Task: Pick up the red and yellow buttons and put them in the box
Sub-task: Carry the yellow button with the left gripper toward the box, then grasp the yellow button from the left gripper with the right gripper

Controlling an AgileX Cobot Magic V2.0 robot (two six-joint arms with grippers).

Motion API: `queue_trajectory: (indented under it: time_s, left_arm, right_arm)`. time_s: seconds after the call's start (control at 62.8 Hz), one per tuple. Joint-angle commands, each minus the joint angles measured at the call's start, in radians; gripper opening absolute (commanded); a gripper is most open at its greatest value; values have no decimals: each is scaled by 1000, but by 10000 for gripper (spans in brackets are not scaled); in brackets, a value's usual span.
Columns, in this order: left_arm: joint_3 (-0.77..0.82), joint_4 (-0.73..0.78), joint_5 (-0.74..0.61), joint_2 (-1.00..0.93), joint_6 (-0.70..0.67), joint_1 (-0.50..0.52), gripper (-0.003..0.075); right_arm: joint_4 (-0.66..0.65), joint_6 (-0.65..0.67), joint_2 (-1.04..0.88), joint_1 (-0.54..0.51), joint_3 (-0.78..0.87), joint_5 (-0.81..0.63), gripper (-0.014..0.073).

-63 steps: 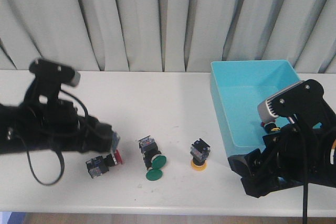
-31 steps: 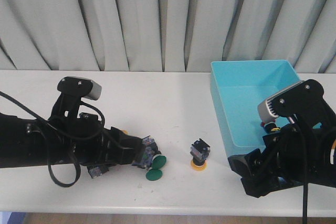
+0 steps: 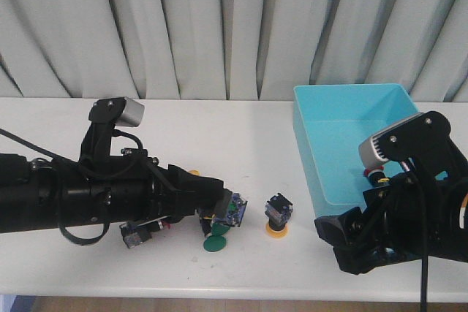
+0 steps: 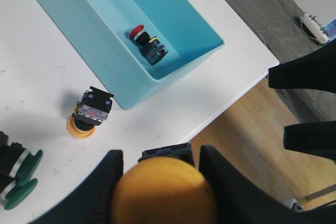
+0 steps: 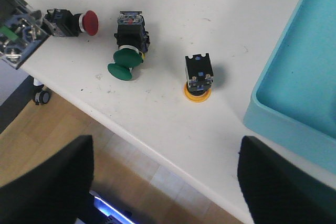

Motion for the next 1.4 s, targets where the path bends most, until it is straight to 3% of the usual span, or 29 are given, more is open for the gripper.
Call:
queue_trajectory:
  time_s: [0.0, 0.112, 0.239, 0.414, 0.542, 0.781, 0.924, 1.147, 1.386]
  left_arm:
    - [-33, -75, 38, -24, 4, -3, 206]
    - [-33, -101, 44, -24, 4, -3, 206]
    - [-33, -102, 45, -24, 4, -3, 206]
    - [-33, -116, 56, -24, 4, -3, 206]
    - [-33, -117, 74, -24, 4, -3, 206]
    - [-33, -141, 104, -24, 3, -3, 206]
    - [-33, -154, 105, -24, 3, -3, 206]
    - [-33, -169, 111, -24, 3, -3, 206]
    - [-33, -168, 106, -24, 4, -3, 206]
  right_arm:
    - [12, -97, -13, 2, -25, -80, 559]
    - [83, -400, 9, 3, -25, -85, 559]
    - [259, -759, 64, 3, -25, -70, 559]
    - [626, -1275, 145, 3, -25, -58, 559]
    - [835, -1518, 196, 3, -25, -96, 559]
    - [1033, -1743, 263, 5, -27, -97, 559]
    - [1079, -1820, 265, 74, -27, -162, 559]
    - [1100, -1830, 277, 144, -27, -289, 541]
    - [1136, -1830, 277, 141, -27, -282, 400]
